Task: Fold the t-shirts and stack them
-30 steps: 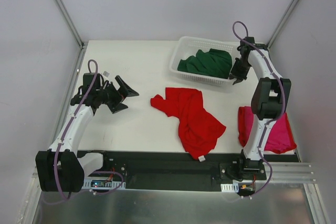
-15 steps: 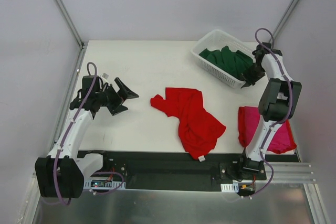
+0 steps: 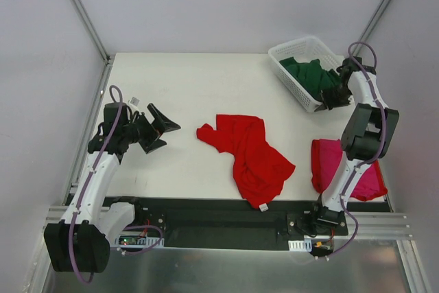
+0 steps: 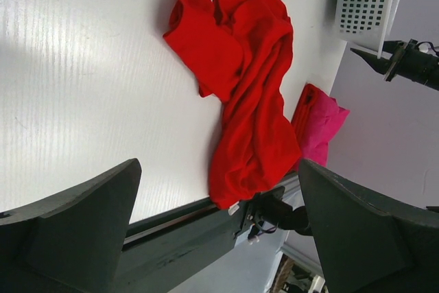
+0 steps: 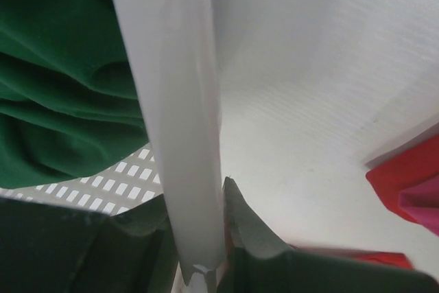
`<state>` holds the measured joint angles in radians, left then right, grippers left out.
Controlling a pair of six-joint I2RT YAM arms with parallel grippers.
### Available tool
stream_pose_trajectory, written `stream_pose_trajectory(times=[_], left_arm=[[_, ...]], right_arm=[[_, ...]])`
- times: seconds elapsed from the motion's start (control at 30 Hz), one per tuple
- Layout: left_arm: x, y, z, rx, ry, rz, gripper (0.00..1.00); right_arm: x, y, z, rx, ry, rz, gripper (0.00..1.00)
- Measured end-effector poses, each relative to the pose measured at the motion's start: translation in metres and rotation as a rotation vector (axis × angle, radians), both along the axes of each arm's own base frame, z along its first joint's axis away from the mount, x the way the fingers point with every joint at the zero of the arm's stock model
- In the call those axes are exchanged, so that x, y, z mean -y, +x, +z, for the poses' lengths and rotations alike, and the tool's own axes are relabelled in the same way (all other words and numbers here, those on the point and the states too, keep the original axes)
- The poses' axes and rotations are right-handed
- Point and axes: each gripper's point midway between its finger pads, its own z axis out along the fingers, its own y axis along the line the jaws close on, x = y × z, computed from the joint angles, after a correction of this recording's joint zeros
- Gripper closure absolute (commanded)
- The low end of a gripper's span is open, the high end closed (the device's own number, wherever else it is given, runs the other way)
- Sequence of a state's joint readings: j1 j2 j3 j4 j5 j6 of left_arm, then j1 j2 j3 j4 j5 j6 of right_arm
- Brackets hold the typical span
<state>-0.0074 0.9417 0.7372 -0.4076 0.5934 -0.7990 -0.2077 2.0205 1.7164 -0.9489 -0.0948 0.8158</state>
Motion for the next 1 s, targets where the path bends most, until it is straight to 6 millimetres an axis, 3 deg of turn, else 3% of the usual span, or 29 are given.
stream_pose_trajectory(times=[0.2,0.47,0.67,1.0], left_arm=[[0.0,-0.002,0.003,0.012,0.0,0.001,0.01],[-0.001,-0.006,0.001,-0.008,0.005,0.007,0.01],[-0.003,-0.008,-0.006,-0.028,0.016,0.018,0.01],[-0.004,-0.007,-0.013,-0.057,0.02,0.021,0.01]], right_arm=[[-0.002,0.005,0.002,0.059,0.034,-0.144,0.98],[0.023,0.033,0.01,0.153,0.082,-0.338,0.99],[0.029,0.047,0.008,0.137,0.104,-0.36,0.98],[0.019,0.057,-0.001,0.121,0.144,-0.368,0.99]])
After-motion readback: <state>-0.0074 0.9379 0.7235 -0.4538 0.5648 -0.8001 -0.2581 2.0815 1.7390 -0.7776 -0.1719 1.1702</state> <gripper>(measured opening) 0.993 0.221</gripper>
